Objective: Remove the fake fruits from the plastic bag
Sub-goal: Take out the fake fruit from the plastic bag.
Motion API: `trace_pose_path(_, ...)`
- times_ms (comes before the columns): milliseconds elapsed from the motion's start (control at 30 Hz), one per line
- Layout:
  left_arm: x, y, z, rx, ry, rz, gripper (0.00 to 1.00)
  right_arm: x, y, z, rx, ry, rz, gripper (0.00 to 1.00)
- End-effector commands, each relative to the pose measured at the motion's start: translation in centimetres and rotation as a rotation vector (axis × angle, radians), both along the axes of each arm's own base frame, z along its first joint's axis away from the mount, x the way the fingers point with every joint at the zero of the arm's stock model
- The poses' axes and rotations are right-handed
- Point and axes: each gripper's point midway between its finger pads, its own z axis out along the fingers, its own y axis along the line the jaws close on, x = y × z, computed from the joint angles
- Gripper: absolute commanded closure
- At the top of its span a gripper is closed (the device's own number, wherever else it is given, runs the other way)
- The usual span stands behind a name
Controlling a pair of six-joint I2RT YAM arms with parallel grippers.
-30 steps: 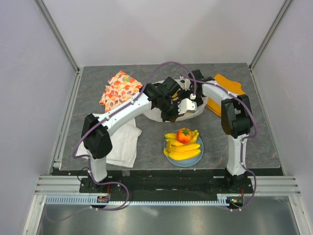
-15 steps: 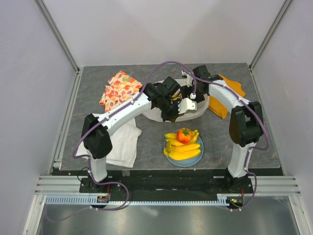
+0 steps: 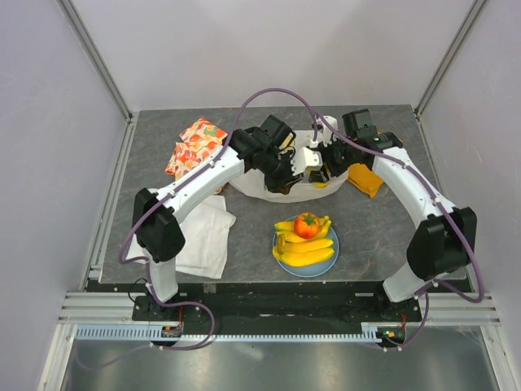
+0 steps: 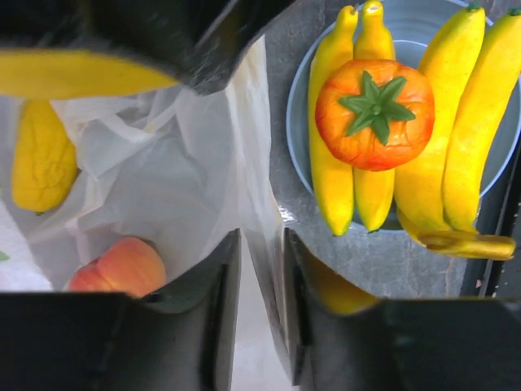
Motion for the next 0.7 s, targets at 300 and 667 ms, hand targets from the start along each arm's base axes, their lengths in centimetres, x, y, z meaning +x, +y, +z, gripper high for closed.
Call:
trace_pose_path(300, -0.9, -0.5, 10.0, -0.25, -0.059, 0.004, 0.38, -5.6, -1.3, 6.4, 0.031, -0.197, 0.131, 0.6)
trace_pose_path(667, 1.6, -1.0, 18.1, -0.504, -0.023, 0.163, 0.06, -10.2, -4.1, 8.5, -0.147, -0.256, 0.297, 0.6)
